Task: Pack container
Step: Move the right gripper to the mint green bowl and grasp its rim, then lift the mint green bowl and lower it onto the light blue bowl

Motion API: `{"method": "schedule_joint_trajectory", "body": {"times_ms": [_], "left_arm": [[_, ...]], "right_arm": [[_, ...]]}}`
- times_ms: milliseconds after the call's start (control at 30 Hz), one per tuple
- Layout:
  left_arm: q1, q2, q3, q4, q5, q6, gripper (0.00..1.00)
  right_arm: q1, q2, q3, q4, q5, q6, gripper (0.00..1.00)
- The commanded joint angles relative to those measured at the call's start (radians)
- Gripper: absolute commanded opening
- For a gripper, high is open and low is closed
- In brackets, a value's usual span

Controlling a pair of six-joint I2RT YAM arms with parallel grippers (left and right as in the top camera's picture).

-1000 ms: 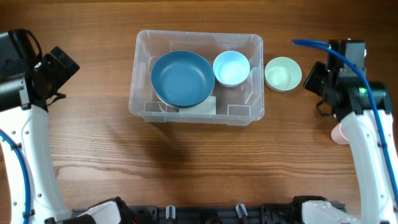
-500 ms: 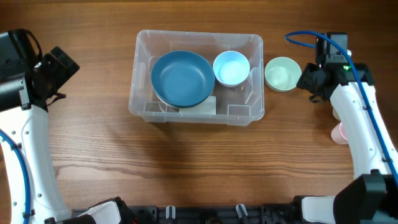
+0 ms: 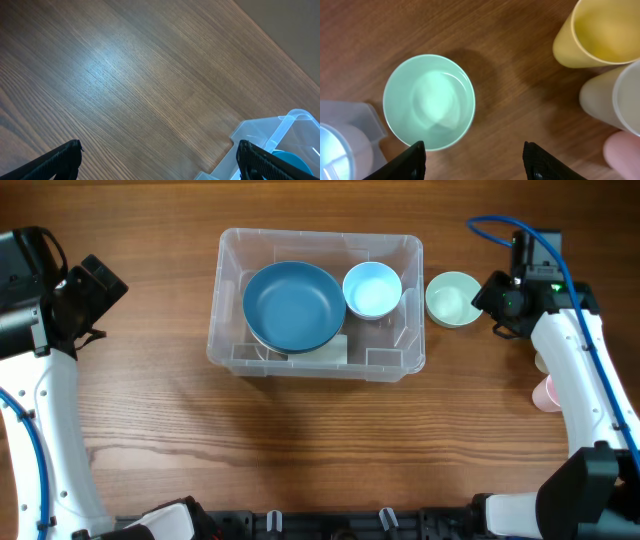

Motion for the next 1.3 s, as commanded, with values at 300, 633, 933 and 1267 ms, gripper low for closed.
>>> {"method": "schedule_joint_trajectory", "body": {"times_ms": [300, 633, 933, 1267], "left_arm": [[0.005, -0.008, 0.013, 0.0, 0.001, -0.009, 1.0], [0.005, -0.008, 0.013, 0.0, 0.001, -0.009, 1.0], [0.005, -0.008, 0.013, 0.0, 0.001, -0.009, 1.0], [0.005, -0.008, 0.013, 0.0, 0.001, -0.009, 1.0]], "right_arm": [[-0.045, 0.134, -0.072, 0.138, -0.183, 0.039, 0.64], [-0.045, 0.29, -0.072, 0.192, -0.182, 0.046, 0.58], [-0.045, 0.29, -0.071, 0.21, -0.182, 0.036, 0.29], [-0.045, 0.29, -0.071, 0.198, -0.182, 0.035, 0.1]]}}
